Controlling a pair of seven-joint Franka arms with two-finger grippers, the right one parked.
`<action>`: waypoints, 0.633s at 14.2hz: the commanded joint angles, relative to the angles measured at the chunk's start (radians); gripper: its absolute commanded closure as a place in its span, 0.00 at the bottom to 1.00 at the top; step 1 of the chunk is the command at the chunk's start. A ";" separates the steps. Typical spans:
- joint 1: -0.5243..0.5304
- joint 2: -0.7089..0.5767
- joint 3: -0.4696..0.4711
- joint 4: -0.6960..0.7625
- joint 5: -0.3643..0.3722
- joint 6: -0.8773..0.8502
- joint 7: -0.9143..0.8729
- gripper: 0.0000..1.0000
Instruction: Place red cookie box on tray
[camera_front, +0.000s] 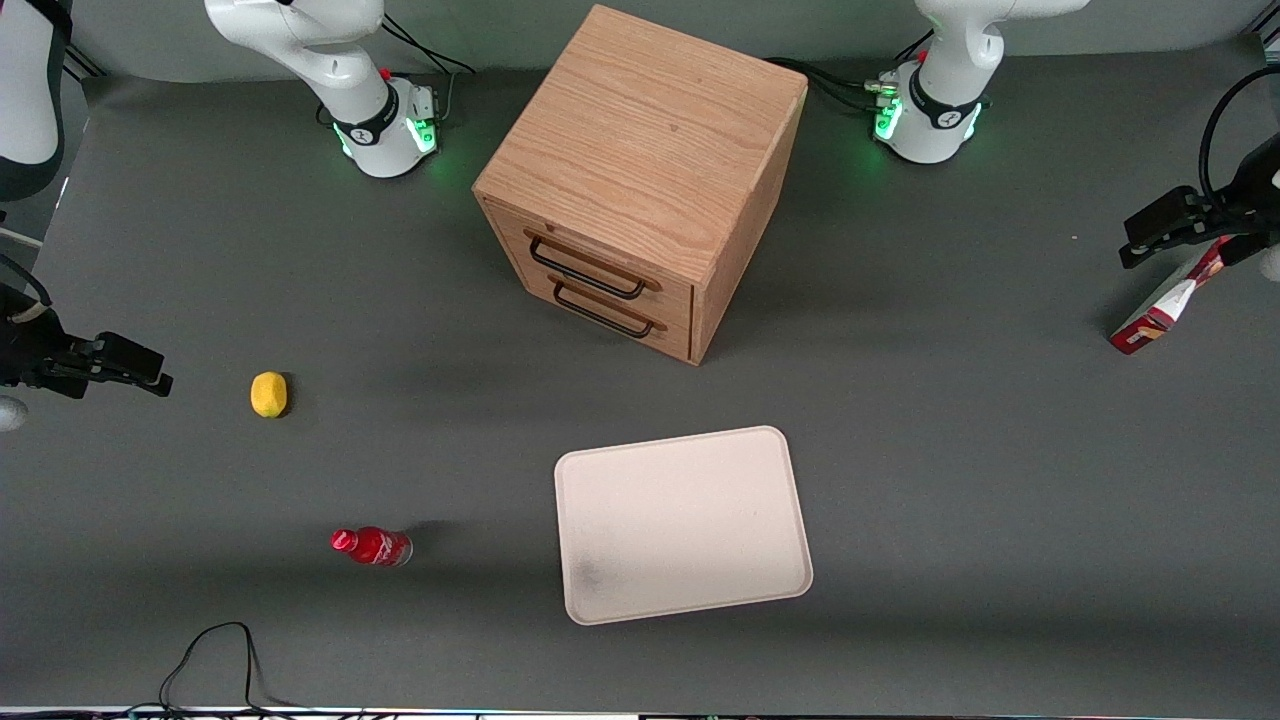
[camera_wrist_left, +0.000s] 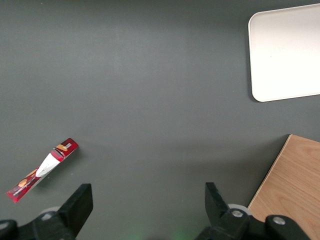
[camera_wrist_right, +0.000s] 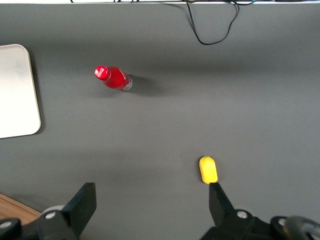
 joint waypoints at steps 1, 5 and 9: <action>-0.010 -0.023 0.007 -0.017 -0.002 -0.007 -0.014 0.00; -0.010 -0.023 0.007 -0.016 -0.002 -0.012 -0.014 0.00; -0.009 -0.023 0.007 -0.017 -0.007 -0.033 -0.014 0.00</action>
